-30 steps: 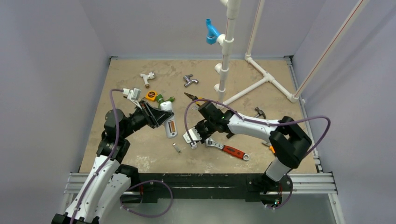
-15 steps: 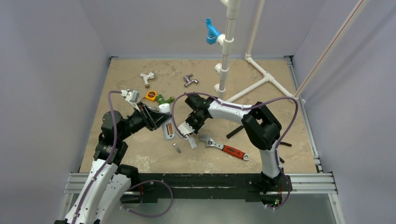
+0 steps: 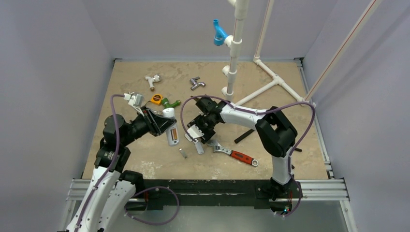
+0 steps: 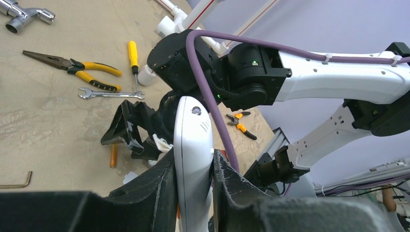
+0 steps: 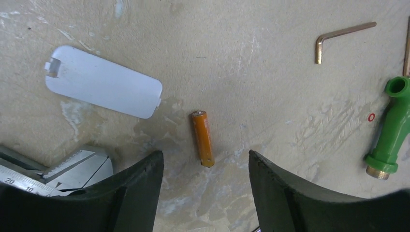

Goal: Load the batteries into the remote control
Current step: Adjust the battery at the center of the board.

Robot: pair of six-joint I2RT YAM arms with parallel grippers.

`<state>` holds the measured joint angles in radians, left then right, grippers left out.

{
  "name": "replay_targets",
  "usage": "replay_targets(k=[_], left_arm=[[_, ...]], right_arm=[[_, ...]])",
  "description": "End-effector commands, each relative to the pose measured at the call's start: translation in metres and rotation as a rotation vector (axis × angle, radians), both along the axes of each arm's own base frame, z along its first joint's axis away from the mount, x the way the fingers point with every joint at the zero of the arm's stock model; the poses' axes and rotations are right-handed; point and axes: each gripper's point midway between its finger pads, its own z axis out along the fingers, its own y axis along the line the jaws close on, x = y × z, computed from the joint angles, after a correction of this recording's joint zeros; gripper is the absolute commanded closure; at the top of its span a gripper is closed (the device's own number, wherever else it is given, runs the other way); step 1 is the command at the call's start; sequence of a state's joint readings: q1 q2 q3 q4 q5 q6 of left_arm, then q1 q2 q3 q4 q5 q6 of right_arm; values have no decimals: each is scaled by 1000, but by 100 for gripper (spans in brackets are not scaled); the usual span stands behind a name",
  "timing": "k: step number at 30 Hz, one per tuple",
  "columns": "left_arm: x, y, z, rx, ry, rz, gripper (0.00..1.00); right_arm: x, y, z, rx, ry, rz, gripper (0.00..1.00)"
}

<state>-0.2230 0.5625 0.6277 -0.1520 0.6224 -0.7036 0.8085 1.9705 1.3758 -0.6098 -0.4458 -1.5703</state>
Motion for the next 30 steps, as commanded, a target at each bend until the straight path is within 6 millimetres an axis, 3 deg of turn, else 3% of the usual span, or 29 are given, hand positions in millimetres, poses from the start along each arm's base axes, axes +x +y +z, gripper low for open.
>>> replay_targets(k=[1,7,10,15,18,22,28,30], left_arm=[[0,6,27,16,-93,26,100],[1,17,30,34,-117,104,100],[-1,21,31,39,-131,124,100],[0,22,28,45,-122,133,100],[2,23,26,43,-106,144,100],[3,22,26,42,-95,142,100],[5,25,24,48,-83,158,100],[6,25,24,43,-78,163,100]], right_arm=[[-3,15,35,196,59,-65,36],[9,39,83,535,200,-330,35],[19,43,96,652,314,-556,36],[26,51,133,892,592,-848,49],[35,52,145,972,807,-1110,49],[55,44,127,844,821,-1488,46],[50,15,98,774,609,-1866,38],[49,12,92,739,617,-1958,36]])
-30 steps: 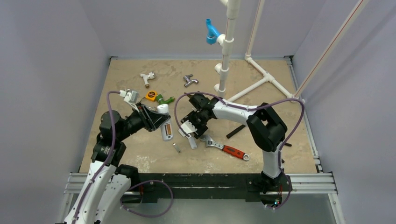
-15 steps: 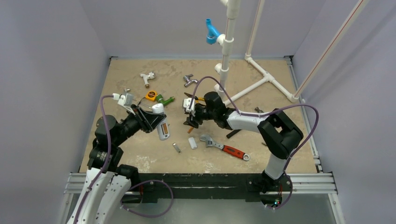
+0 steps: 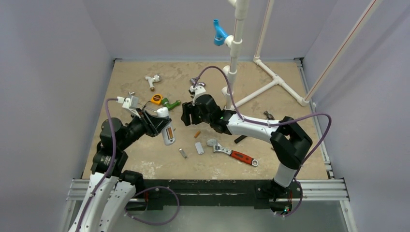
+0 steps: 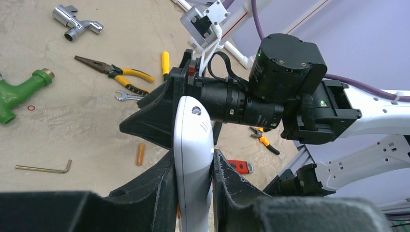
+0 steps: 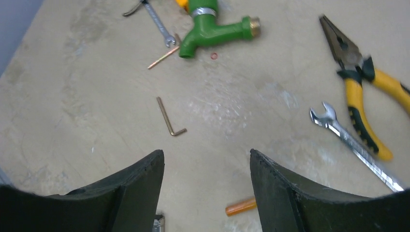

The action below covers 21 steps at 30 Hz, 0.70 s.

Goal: Load the batteries into the remote control
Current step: Adjust the battery at the center of the board.

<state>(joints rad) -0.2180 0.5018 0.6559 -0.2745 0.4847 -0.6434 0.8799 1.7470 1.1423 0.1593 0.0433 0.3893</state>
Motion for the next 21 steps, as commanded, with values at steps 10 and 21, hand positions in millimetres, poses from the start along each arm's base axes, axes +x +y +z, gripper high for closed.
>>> replay_targets(k=[10,21], left_arm=[[2,3,28,-34,-63,23,100],[3,2,27,-37,-59,24,100]], right_arm=[[-15,-18,-67,33,553,-538,35],[-20,-51,-98,-97,614,-781,36]])
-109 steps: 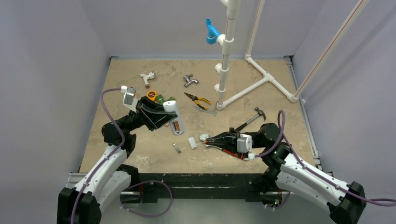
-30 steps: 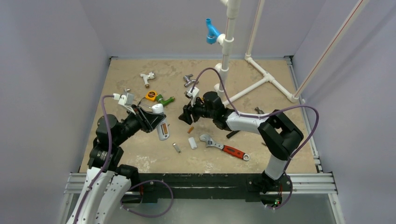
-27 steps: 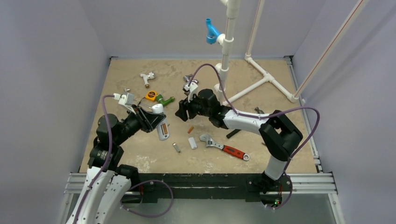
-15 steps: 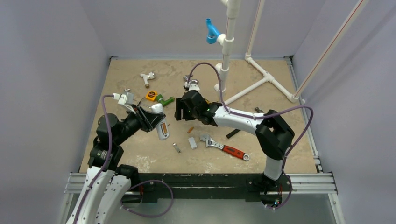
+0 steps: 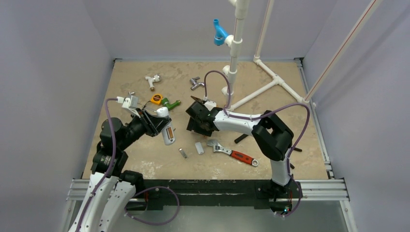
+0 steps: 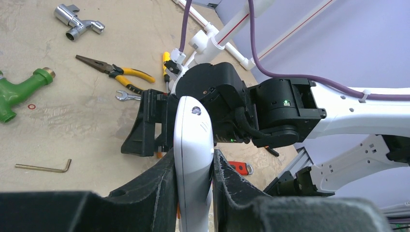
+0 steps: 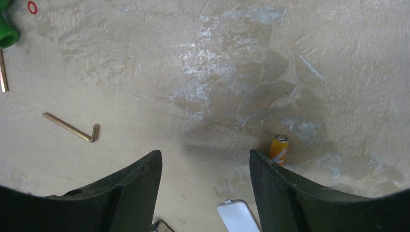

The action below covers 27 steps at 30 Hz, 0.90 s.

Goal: Load the batteries into the remote control
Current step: Adjust the battery at the center of the board.

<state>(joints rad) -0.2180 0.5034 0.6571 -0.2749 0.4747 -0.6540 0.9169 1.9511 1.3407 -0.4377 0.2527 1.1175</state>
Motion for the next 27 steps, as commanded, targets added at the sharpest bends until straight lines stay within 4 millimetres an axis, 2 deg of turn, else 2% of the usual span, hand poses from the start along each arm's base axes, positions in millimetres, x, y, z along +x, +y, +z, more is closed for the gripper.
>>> replay_targets(k=[1,5,13,16,21,27], left_arm=[[2,2,27,-30,-68,14,100],[3,1,26,-30,-65,14,100],[3,1,25,-31,-63,12,100],[4,0,24,-31,-60,9,100],[6,-1,23,-34,-54,7,100],[6,-1,22,-33,-52,5,100]], right_arm=[[10,-15,0,-19,23,-164,36],[13,-19,2,-45,-9,-158,36],[29,-49,53,-116,-191,-187,36],[28,-61,62,-144,-217,-203,36],[19,-67,53,-171,-169,-197,36],[8,-66,19,-202,-79,-191,38]])
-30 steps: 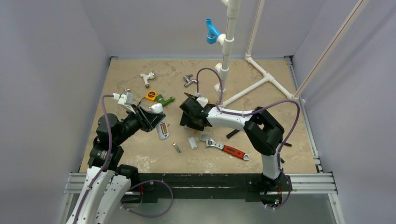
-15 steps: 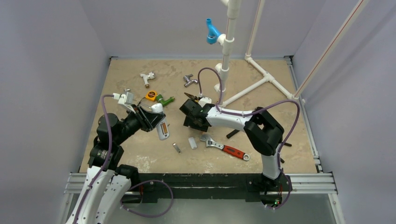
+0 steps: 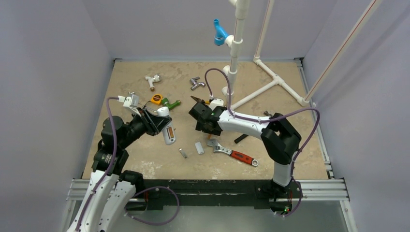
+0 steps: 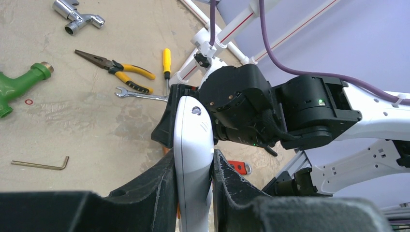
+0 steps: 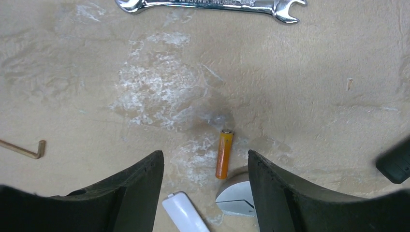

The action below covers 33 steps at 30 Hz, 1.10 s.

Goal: Load the batteries into the remote control
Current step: Adjust the battery at the center of the board.

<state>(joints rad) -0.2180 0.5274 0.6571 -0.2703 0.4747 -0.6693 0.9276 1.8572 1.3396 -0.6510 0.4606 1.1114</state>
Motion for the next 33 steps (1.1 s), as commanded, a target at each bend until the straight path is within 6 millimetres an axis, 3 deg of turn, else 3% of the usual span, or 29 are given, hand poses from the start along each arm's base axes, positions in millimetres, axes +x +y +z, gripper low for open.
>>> replay_targets(k=[1,10,15,19,21,29,33], left_arm=[[2,0,25,-25,-79,3,100],[2,1,24,-21,-79,7,100],[2,1,23,-22,-77,10,100],[3,2,22,-20,-76,11,100],[3,1,22,-20,-75,11,100],[4,1,22,-20,-74,11,100],[4,1,21,-18,-69,12,100]], right_arm=[[10,-9,-9,14,-5,-114,40],[9,-8,-30,-4,35,-116,54],[6,-8,-35,-24,62,-97,71],[6,-8,-36,-40,57,-51,93],[8,-3,-35,-41,45,6,99],[9,38,-45,20,45,327,100],[8,45,-51,15,41,435,100]])
